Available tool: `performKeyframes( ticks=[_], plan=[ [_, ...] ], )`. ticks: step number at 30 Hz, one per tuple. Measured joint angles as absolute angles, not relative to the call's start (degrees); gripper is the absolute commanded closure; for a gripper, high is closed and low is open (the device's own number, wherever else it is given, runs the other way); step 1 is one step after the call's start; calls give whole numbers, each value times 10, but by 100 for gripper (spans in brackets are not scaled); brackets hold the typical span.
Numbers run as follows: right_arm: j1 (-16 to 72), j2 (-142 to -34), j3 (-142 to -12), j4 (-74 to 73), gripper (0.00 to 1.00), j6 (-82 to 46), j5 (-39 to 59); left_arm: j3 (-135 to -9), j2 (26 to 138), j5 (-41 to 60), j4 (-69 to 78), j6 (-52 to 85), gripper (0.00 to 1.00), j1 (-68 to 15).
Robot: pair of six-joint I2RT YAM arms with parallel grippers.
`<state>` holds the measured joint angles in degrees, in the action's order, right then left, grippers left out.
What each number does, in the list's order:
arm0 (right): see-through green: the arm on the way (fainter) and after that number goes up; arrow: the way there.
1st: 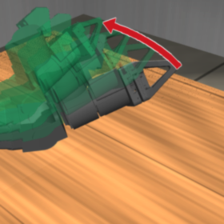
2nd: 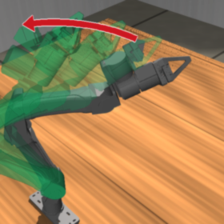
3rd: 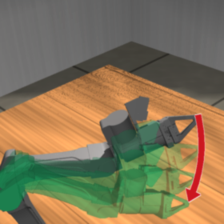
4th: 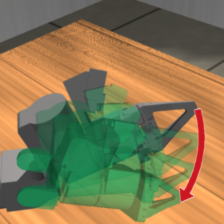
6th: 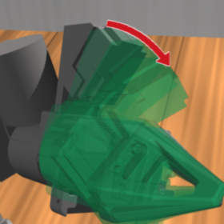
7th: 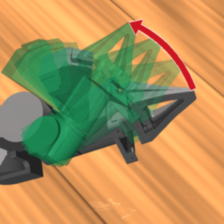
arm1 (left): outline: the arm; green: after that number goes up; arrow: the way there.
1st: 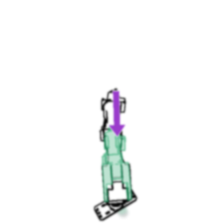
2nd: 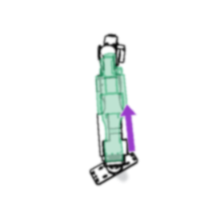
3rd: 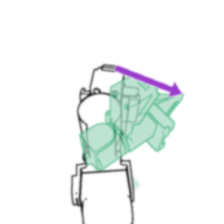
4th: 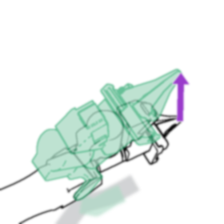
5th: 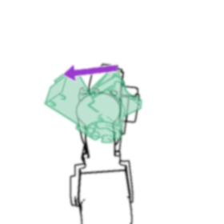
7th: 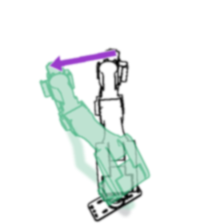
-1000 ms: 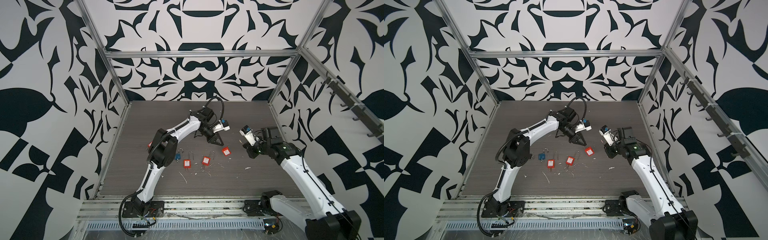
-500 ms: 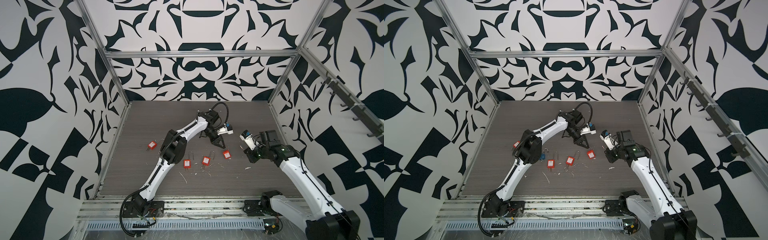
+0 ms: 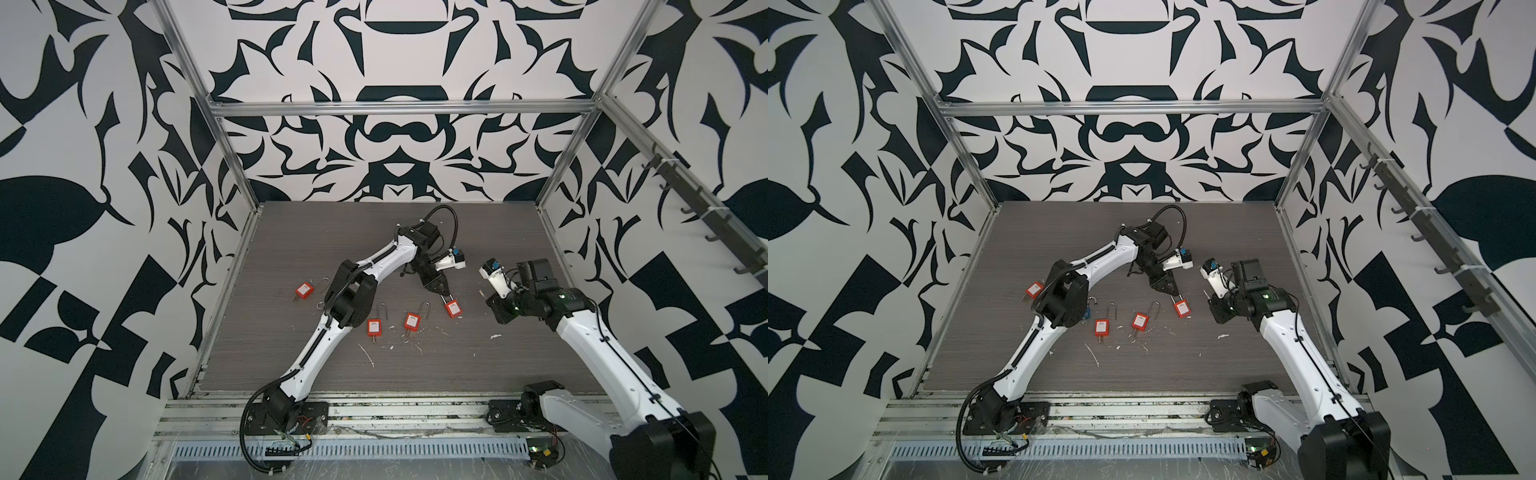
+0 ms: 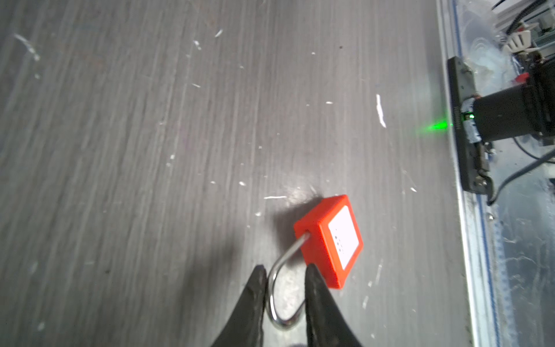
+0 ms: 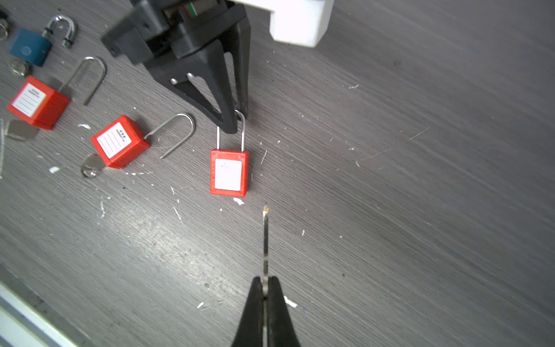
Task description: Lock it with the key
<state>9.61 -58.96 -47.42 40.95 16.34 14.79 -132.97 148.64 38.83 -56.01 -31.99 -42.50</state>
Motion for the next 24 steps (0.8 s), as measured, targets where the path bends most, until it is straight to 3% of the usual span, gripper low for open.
performKeyframes(
  ticks=[6,12,24],
  plan=[
    [96,-608,-519,411,100,66,158,-1324,1487,371,-475,-276,60,-422],
    [100,-656,-532,431,100,-32,142,-1216,1418,396,-318,-170,52,-394],
    [146,-838,-556,429,100,-132,86,-832,1030,376,-148,-67,49,-327]
  ],
)
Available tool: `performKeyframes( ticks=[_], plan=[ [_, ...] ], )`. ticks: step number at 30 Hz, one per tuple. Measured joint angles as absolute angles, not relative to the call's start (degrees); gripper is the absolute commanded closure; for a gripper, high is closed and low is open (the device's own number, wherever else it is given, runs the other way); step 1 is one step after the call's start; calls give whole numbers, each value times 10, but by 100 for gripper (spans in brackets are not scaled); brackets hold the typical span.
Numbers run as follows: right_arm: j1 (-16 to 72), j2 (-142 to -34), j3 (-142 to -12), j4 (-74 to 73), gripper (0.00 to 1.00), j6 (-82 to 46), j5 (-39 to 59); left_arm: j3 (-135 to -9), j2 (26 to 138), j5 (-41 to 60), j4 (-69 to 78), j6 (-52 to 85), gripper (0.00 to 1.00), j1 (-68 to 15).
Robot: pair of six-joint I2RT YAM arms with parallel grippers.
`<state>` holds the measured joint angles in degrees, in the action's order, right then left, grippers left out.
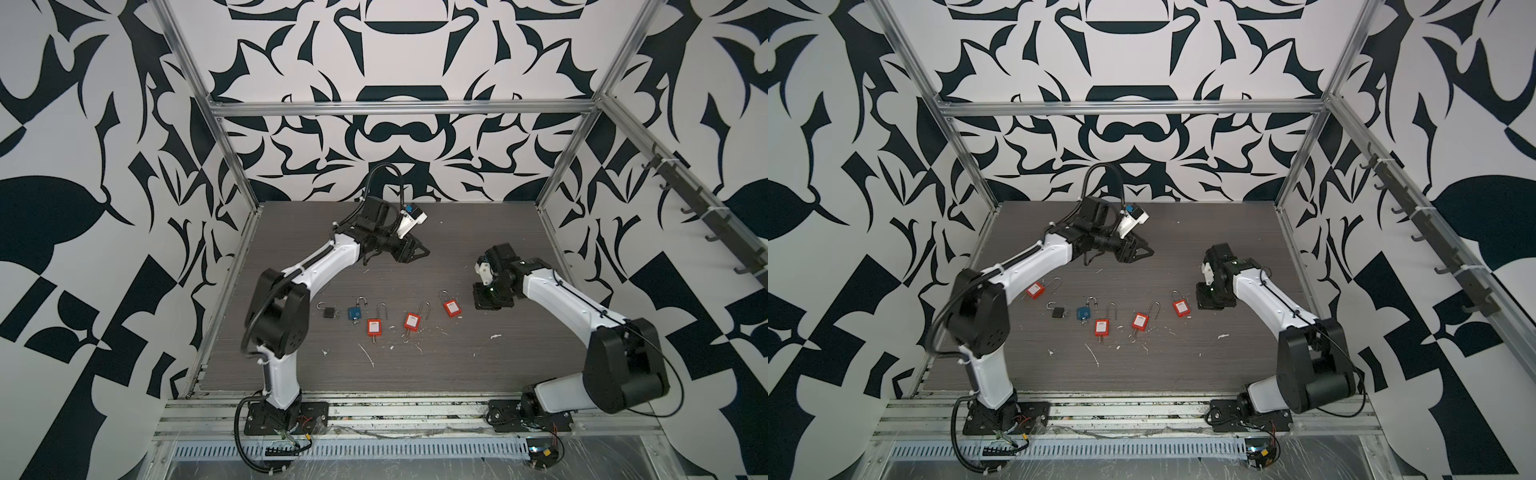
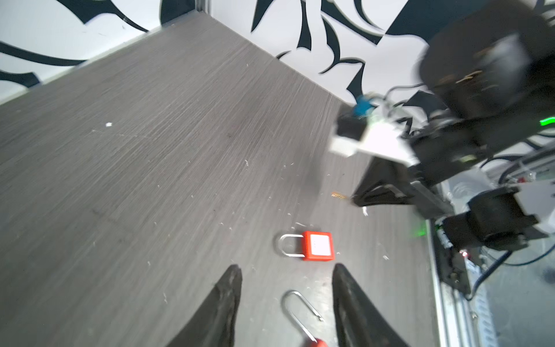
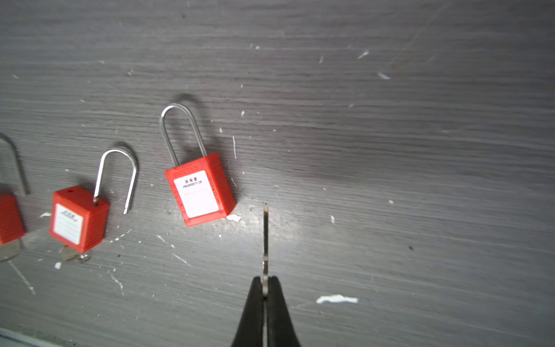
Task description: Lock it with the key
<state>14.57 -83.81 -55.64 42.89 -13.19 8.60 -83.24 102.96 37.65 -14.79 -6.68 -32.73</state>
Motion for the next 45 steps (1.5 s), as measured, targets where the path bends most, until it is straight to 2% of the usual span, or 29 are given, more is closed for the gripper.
performKeyframes(
  ticks=[11,22,37,42,45],
  plan=[
    [171,-921,-563,370,100,-140,63,-587,815,283,-151,23,48,-313],
    [224,-967,-574,334,100,-158,45,-505,629,206,-145,59,43,-313],
    [237,-938,-553,328,100,-213,51,-491,635,167,-146,55,42,-313],
    [234,-938,-537,314,92,-190,68,-491,647,170,-141,49,42,-313],
    [225,-930,-523,296,84,-179,78,-487,647,175,-133,40,42,-313]
  ],
)
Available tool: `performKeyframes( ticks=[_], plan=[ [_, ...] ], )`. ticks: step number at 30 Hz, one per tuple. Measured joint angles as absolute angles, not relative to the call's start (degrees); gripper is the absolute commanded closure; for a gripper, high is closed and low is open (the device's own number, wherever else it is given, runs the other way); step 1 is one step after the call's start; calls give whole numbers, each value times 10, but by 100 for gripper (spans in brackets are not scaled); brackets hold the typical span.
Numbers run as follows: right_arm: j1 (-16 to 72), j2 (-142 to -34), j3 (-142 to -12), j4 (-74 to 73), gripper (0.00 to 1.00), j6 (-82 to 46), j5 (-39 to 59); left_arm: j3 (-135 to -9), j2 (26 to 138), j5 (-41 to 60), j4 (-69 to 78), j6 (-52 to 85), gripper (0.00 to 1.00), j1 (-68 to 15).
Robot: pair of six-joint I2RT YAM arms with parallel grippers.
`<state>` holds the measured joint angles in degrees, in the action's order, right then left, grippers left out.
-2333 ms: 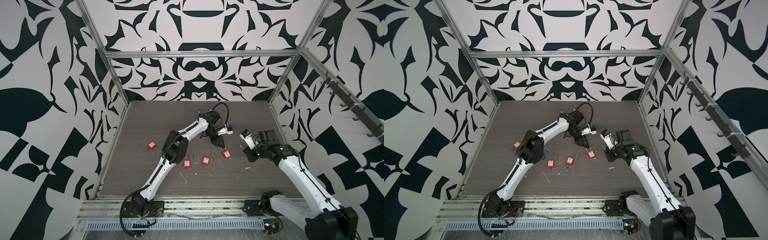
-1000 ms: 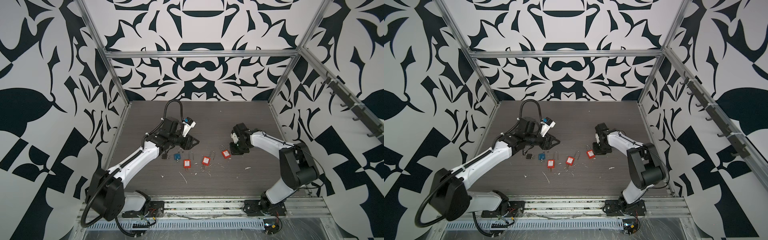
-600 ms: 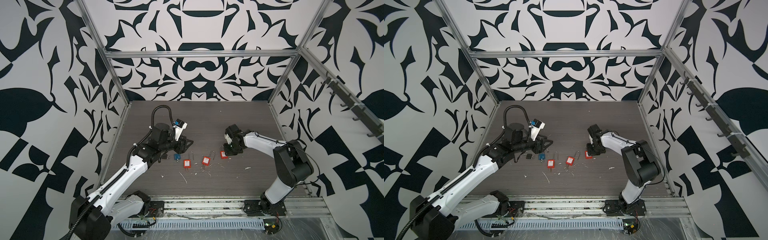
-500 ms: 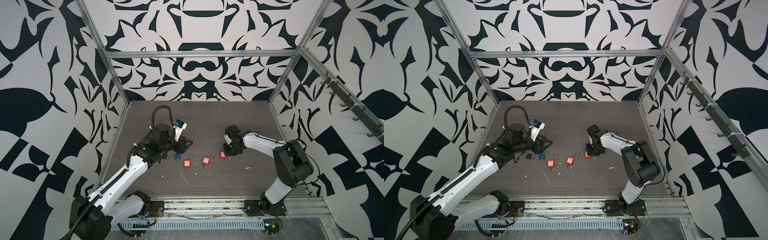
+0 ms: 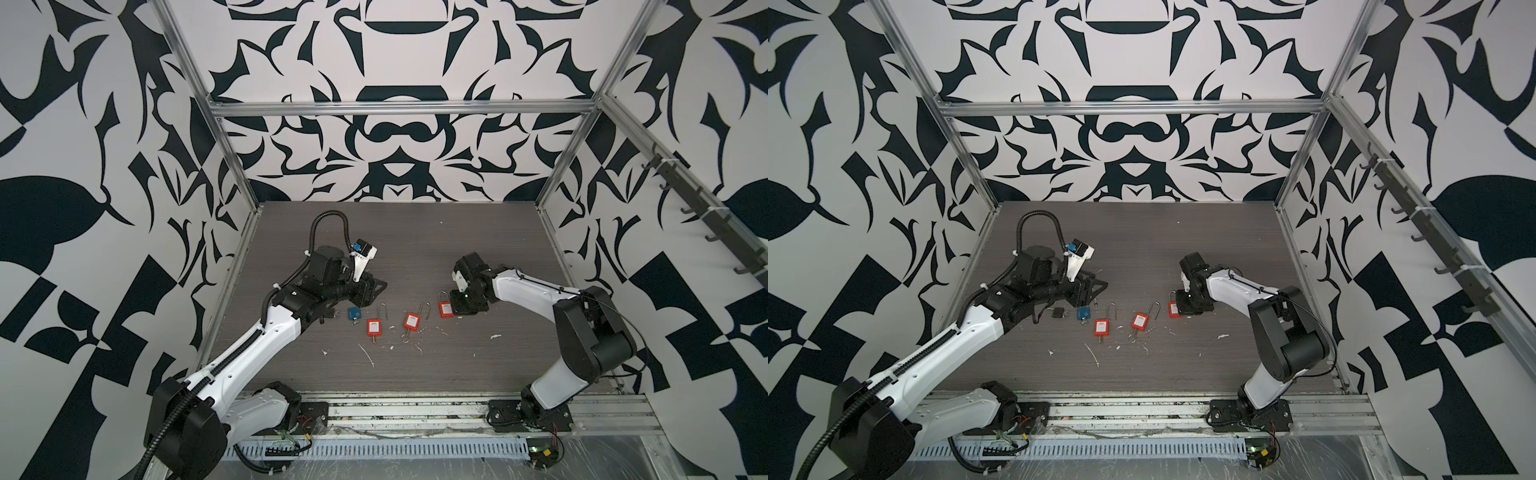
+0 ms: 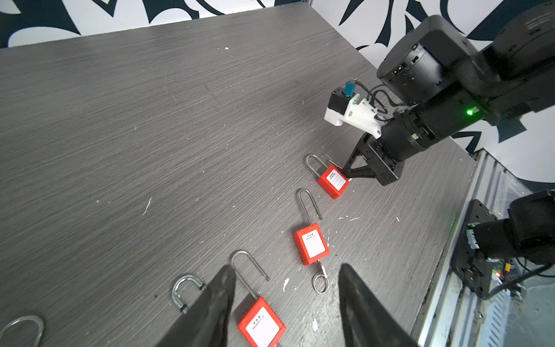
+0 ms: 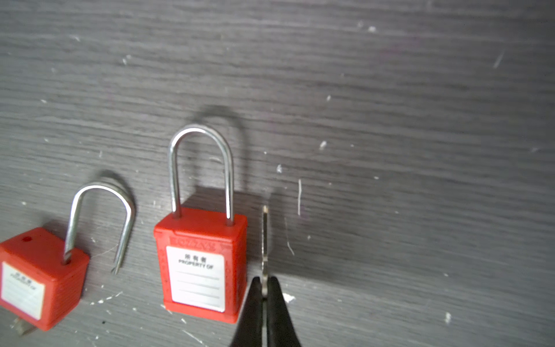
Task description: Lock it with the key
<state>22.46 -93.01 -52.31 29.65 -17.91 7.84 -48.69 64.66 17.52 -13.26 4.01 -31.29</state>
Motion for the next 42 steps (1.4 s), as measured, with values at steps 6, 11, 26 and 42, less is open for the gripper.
performKeyframes(
  ticks=[6,11,26,42],
  plan=[
    [207,-908,-507,293,61,-165,65,-463,641,178,-118,21,39,-313],
    [188,-866,-515,306,51,-173,45,-463,639,178,-114,8,38,-313],
    [379,-873,-674,471,40,-456,-40,-449,628,138,-36,-4,28,-313],
    [448,-1032,-726,431,35,-587,5,-411,590,58,-10,27,5,-311]
  ],
)
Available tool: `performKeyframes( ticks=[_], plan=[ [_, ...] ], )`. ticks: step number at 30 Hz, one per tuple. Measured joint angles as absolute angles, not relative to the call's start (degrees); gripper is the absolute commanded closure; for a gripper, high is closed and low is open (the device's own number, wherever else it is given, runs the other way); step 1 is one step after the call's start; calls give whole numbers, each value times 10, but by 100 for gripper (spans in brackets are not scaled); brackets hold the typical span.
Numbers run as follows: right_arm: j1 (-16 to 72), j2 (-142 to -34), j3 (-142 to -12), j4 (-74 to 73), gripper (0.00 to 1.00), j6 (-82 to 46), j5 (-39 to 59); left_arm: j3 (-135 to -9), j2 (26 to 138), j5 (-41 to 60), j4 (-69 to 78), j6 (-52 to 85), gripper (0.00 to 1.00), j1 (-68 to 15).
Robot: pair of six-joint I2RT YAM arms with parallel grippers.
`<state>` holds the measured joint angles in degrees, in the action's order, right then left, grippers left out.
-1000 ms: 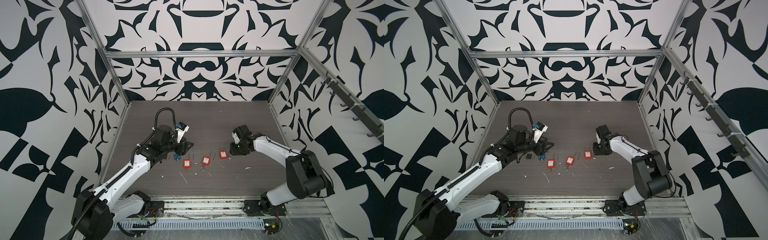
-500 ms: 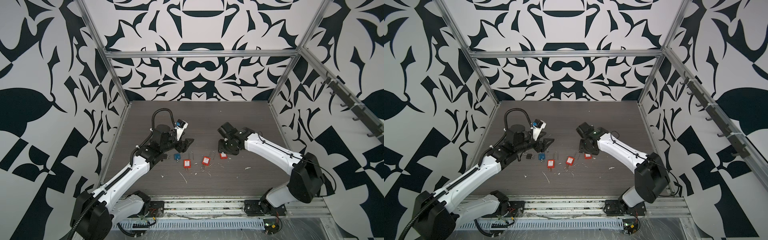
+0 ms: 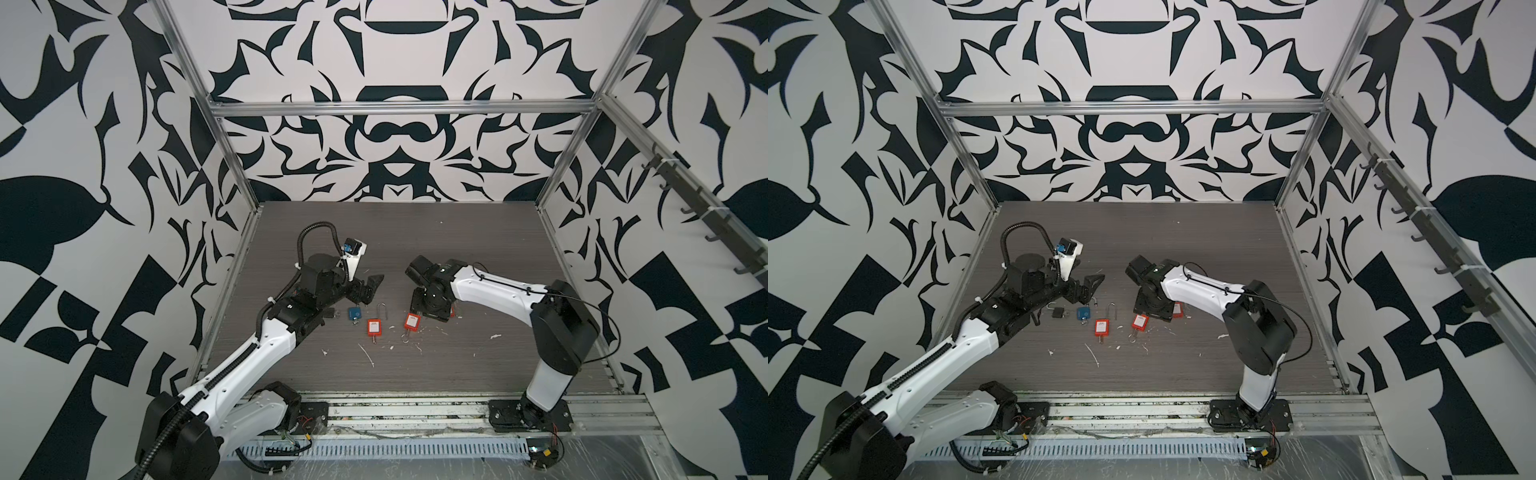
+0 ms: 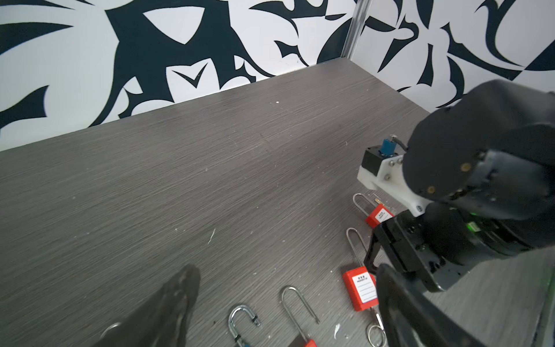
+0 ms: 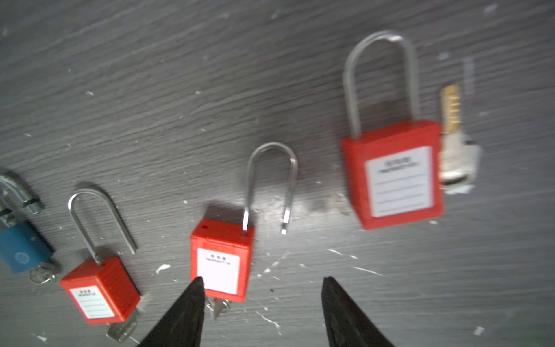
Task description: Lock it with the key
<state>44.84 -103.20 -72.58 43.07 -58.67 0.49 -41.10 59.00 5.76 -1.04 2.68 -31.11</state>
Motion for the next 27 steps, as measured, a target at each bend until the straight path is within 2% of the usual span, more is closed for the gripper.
performKeyframes(
  ticks=[8,27],
  plan=[
    [469,-1106,-793,433,35,-586,23,-368,552,51,-15,31,4,-309],
    [480,-1099,-802,461,34,-591,-1,-368,547,43,-47,25,4,-303]
  ],
)
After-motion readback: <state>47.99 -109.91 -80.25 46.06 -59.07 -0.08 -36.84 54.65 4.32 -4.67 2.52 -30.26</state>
